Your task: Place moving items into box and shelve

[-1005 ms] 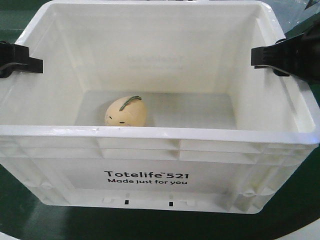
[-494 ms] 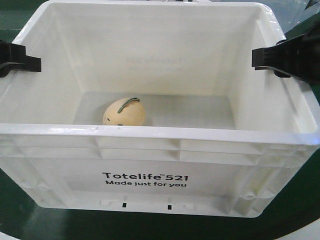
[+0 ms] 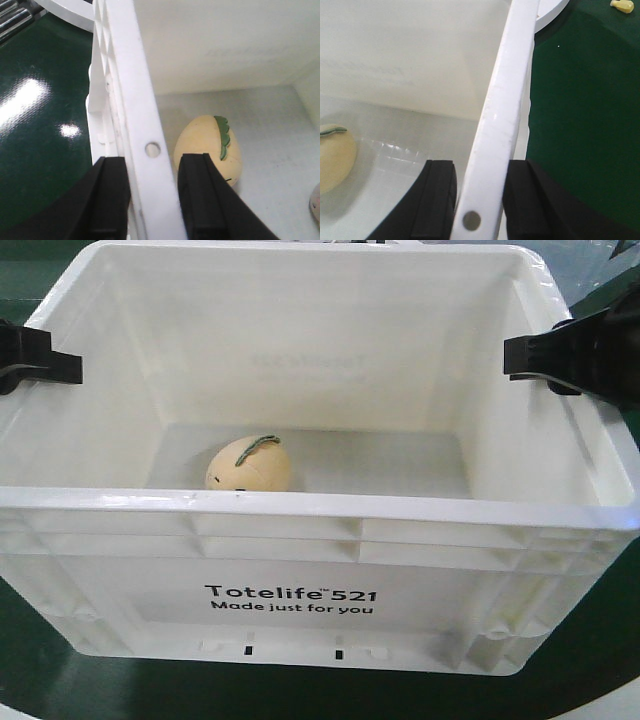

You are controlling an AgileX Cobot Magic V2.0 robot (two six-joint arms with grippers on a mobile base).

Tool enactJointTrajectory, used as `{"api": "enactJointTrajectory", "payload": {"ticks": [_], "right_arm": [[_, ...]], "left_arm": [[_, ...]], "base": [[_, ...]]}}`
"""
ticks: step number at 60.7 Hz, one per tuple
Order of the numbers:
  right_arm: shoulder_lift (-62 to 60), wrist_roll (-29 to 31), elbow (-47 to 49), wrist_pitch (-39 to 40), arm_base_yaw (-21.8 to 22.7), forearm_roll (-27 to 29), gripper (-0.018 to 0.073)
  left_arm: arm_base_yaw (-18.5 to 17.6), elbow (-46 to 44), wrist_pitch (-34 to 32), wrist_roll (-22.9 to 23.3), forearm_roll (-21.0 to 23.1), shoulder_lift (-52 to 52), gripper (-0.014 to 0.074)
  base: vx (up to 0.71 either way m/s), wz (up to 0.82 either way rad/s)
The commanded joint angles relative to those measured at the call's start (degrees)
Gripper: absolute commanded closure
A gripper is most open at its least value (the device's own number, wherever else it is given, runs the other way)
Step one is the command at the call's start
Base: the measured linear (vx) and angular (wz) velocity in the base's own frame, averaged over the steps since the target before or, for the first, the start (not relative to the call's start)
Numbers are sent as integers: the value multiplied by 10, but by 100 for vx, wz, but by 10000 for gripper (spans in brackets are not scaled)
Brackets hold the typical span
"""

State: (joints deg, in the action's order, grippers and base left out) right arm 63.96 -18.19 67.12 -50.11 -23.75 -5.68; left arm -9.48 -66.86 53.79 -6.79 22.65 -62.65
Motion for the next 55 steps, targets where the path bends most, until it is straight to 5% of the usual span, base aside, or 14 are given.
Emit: {"api": "enactJointTrajectory", "payload": {"ticks": [1, 55], "right_arm": [[-13, -7, 25, 73, -1, -13, 565], [-13, -7, 25, 73, -1, -13, 565]], "left_arm": [[-9, -31, -51, -14, 92, 24, 604], [-9, -31, -50, -14, 92, 24, 604]], "base": [[0, 0], [-3, 2]]}}
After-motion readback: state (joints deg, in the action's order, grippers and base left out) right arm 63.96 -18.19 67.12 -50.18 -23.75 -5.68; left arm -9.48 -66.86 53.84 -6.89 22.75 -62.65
